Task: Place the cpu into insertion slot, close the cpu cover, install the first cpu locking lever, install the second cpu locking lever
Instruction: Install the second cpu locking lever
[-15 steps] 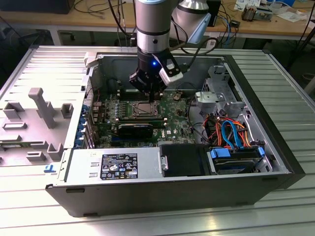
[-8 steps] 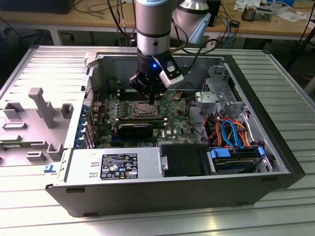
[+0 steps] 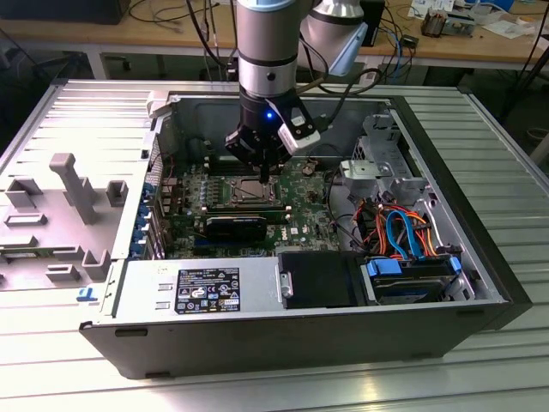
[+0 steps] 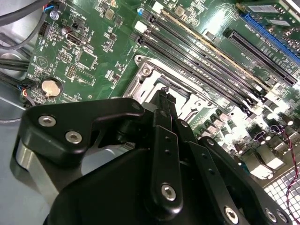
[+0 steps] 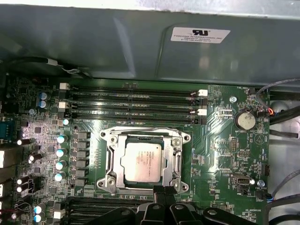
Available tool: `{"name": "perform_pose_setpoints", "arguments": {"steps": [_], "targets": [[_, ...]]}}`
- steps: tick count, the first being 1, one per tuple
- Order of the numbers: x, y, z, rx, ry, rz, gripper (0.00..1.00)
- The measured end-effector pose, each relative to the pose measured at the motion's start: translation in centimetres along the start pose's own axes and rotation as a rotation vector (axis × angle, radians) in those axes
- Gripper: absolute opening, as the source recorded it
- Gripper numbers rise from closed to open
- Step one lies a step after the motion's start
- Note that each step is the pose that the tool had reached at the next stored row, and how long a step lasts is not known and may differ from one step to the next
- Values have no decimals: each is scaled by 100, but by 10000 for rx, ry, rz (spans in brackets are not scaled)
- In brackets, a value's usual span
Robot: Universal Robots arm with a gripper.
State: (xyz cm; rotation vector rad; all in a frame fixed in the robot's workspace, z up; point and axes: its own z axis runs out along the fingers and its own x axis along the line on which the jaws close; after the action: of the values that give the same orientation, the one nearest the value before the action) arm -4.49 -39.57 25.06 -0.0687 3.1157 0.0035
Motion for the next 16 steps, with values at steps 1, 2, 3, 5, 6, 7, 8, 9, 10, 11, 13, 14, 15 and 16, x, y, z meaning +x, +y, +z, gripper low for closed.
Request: {"name": "perform_pose_setpoints", "arguments": {"steps": [1, 2, 3, 5, 6, 7, 8, 9, 10, 11, 13, 14, 15, 16], "targets": [[0, -1, 0, 0, 0, 0, 11], [0, -9, 0, 0, -1, -1, 11], [1, -14, 0, 0, -1, 0, 11], [1, -18, 0, 1, 0, 0, 11], [1, -19, 0, 0, 0, 0, 11], [1, -20, 0, 0, -1, 0, 11], [1, -21, 0, 0, 0, 0, 11], [1, -21, 0, 0, -1, 0, 11], [1, -27, 0, 1, 0, -1, 11], [1, -33, 0, 0, 0, -2, 11], [2, -48, 0, 1, 0, -1, 11], [2, -56, 0, 0, 0, 0, 11], [3, -71, 0, 0, -1, 0, 11], [4, -99, 0, 0, -1, 1, 11]]}}
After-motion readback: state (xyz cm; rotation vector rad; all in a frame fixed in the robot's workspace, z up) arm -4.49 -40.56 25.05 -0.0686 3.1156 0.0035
